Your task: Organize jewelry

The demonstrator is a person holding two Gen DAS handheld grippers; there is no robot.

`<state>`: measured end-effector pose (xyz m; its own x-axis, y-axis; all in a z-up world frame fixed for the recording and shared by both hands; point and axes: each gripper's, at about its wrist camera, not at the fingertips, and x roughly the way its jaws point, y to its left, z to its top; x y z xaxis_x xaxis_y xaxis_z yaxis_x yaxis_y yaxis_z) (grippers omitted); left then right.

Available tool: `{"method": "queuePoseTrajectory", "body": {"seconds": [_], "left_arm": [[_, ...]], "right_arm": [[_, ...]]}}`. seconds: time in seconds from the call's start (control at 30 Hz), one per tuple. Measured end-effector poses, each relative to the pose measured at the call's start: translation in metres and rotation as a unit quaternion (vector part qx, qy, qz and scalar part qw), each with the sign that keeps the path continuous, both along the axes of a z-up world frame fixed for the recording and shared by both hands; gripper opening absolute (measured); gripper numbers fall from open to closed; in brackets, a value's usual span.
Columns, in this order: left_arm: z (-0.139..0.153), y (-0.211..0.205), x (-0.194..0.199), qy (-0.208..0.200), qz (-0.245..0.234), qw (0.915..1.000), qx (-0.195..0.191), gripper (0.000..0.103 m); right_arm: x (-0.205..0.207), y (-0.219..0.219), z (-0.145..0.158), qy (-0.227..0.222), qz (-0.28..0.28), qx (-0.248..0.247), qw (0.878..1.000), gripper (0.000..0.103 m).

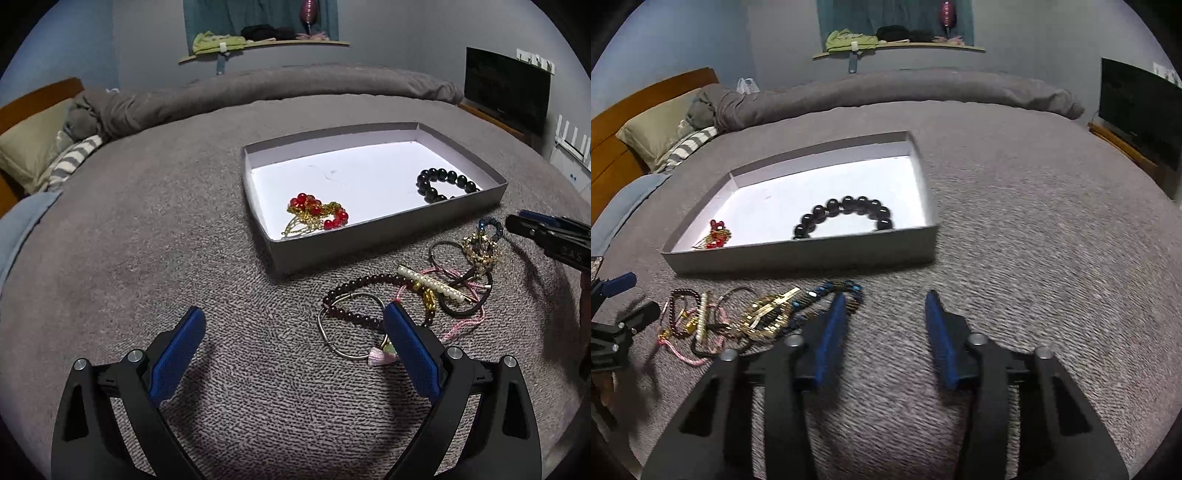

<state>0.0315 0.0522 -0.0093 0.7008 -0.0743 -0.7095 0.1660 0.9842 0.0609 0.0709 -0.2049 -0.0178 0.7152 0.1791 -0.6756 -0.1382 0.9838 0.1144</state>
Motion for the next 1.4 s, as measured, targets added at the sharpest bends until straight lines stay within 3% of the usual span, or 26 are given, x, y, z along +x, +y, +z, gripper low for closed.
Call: {"method": "queuePoseTrajectory", "body": {"seconds": [0.07,0.3,0.4,0.5,0.67,0.77,0.93,1.0,1.23,1.3,1.4], "left_arm": [[0.001,0.001,0.0,0.0,-0.003,1.0,-0.008,0.098],[0.0,0.001,0.002,0.006,-0.008,0.9999,-0.013,0.098],[0.0,-0.002,0.002,0.005,-0.012,0.9999,-0.006,0.097],[-0.002,-0.006,0.002,0.006,-0.017,0.9998,0.001,0.097],[0.002,-0.01,-0.003,0.0,-0.041,0.9991,-0.008,0.095],[0.007,-0.015,-0.009,0.0,-0.076,0.9965,-0.034,0.093],[0.015,-0.035,-0.026,-0.007,-0.158,0.9862,-0.048,0.077],[0.012,-0.045,-0.029,0.0,-0.179,0.9832,-0.037,0.062],[-0.004,-0.057,-0.029,0.02,-0.188,0.982,-0.002,0.024],[-0.003,-0.058,-0.031,0.019,-0.193,0.981,-0.003,0.005],[0.003,-0.057,-0.035,0.007,-0.197,0.9804,-0.004,0.004]], "right_arm": [[0.004,0.008,0.0,0.005,0.014,0.002,1.0,0.03],[0.021,0.02,-0.011,0.031,0.018,-0.012,0.999,0.029],[0.021,0.021,-0.013,0.036,0.021,-0.007,0.999,0.023],[0.018,0.023,-0.014,0.042,0.032,-0.002,0.999,0.009],[0.01,0.011,-0.003,0.034,0.028,0.035,0.998,0.007],[0.004,0.007,0.007,0.02,0.024,0.042,0.999,0.007],[-0.004,0.0,0.021,0.004,0.024,0.055,0.998,0.007],[-0.005,0.001,0.024,-0.001,0.025,0.053,0.998,0.007],[-0.013,0.002,0.033,-0.016,0.031,0.051,0.998,0.007],[-0.016,0.001,0.036,-0.022,0.03,0.052,0.998,0.007],[-0.02,-0.002,0.044,-0.033,0.031,0.058,0.997,0.007]]}}
